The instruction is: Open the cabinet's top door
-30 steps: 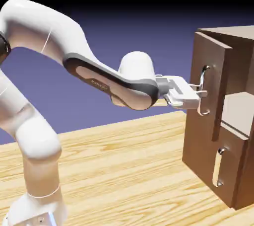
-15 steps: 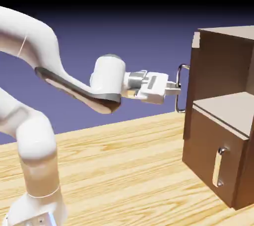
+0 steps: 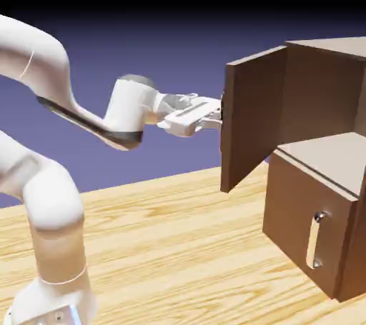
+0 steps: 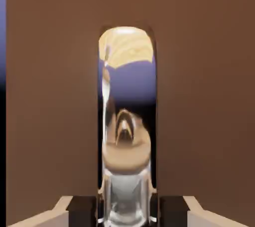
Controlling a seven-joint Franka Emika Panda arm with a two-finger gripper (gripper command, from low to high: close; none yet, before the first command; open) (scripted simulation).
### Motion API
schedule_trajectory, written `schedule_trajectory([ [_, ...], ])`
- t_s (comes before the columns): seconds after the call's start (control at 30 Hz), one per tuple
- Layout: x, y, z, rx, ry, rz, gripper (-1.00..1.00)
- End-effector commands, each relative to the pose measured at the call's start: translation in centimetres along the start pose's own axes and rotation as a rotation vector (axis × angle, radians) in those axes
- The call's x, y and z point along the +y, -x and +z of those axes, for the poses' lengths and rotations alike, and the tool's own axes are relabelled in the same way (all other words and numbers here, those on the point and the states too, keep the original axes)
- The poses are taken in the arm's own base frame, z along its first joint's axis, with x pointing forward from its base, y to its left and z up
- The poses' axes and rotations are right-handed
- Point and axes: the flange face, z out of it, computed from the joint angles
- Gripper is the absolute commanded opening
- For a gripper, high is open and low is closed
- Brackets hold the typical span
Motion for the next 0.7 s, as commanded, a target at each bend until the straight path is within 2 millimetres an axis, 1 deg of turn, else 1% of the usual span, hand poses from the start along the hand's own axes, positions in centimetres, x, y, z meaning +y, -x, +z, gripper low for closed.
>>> schedule_trajectory([
  [0.0, 0.3, -0.3, -0.7, -0.018, -0.018, 0.0, -1.0],
  [0.3, 3.3, -3.3, -6.2, -0.188, -0.187, 0.0, -1.0],
  [0.47, 5.3, -5.3, -8.6, -0.276, -0.275, 0.0, -1.0],
  [0.6, 6.8, -6.8, -10.1, -0.34, -0.34, 0.0, -1.0],
  [0.63, 6.8, -6.8, -10.1, -0.34, -0.34, 0.0, 1.0],
  [0.67, 6.8, -6.8, -10.1, -0.34, -0.34, 0.0, 1.0],
])
